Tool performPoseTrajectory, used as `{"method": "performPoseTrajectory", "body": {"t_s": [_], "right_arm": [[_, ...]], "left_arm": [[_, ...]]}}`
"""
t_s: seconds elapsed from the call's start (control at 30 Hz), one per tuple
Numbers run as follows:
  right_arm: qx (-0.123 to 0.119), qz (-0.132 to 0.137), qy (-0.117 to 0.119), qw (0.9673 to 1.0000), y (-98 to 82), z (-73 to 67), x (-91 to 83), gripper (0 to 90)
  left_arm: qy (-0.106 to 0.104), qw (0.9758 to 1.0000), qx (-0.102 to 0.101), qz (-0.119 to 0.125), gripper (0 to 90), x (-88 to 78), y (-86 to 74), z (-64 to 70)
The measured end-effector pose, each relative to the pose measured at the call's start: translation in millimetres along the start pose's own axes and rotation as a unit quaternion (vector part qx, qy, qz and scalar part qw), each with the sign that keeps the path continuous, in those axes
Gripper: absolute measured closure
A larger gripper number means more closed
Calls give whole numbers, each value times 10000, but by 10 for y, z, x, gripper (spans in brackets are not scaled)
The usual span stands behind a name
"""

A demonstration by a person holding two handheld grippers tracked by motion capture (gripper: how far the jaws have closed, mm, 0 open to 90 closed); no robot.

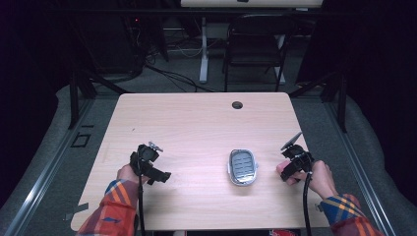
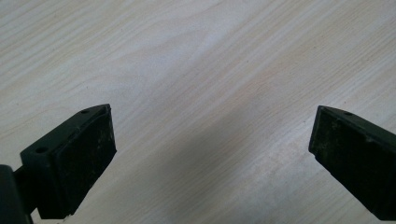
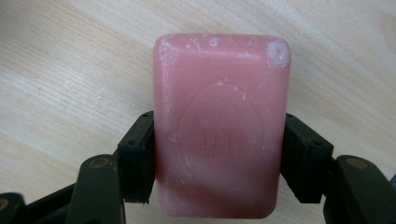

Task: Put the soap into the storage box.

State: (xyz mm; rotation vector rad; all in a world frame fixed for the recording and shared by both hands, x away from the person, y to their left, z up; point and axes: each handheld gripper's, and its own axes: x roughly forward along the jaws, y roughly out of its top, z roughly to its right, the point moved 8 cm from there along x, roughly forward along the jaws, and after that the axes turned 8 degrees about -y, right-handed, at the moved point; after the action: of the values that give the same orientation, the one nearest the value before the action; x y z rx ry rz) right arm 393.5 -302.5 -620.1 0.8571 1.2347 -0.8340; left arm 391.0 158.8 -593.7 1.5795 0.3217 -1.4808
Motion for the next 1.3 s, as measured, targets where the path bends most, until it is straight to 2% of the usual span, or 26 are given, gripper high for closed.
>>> {"method": "performPoseTrajectory", "body": {"t_s": [0.03,0.07,0.13,0.2,0.27,0.37,0.4,0.53,0.57,0.63,0.83,1.0,1.07,1.1,1.13,1.17,1.27,1.3], "right_arm": [[136,131,35,9998,13,-11,1,370],[43,63,42,10000,6,8,-25,369],[127,174,76,9997,17,11,-47,369],[5,119,72,9999,12,36,-92,370],[91,271,132,9995,29,22,-115,370],[-12,226,149,9996,29,27,-174,370],[49,348,148,9993,43,18,-168,369],[-207,211,132,9995,42,31,-237,369],[-68,346,154,9993,57,8,-226,370],[-244,202,109,9994,52,28,-265,370],[-132,346,143,9992,95,-2,-272,370],[-197,394,112,9990,125,-18,-315,370],[-383,277,68,9989,123,-12,-354,370],[-143,521,178,9984,149,-65,-337,370],[-234,454,138,9986,145,-58,-356,370],[-456,261,86,9986,134,-43,-399,370],[-344,433,137,9984,163,-101,-419,370],[-435,404,146,9981,167,-111,-437,370]], "left_arm": [[0,10000,-1,3,5,0,0,0],[-3,10000,-4,9,5,0,0,0],[1,10000,-4,8,4,-1,0,0],[0,10000,-3,8,4,0,1,1],[-1,10000,-1,2,4,1,1,0],[-3,10000,-3,0,4,4,0,-1],[-4,10000,8,-11,4,5,-2,-1],[-7,10000,11,-14,4,5,-3,2],[-6,10000,13,-8,4,7,-2,4],[-7,10000,16,-8,4,8,-1,4],[-20,10000,19,-11,4,10,-1,2],[-18,10000,30,-16,4,12,-2,9],[-14,10000,30,-25,4,11,-7,10],[-16,10000,26,-23,4,9,-8,11],[-15,10000,23,-5,4,7,-8,12],[-14,10000,26,-5,4,4,-9,12],[-32,10000,36,-2,4,10,-6,17],[-40,10000,44,1,4,9,-5,20]]}}
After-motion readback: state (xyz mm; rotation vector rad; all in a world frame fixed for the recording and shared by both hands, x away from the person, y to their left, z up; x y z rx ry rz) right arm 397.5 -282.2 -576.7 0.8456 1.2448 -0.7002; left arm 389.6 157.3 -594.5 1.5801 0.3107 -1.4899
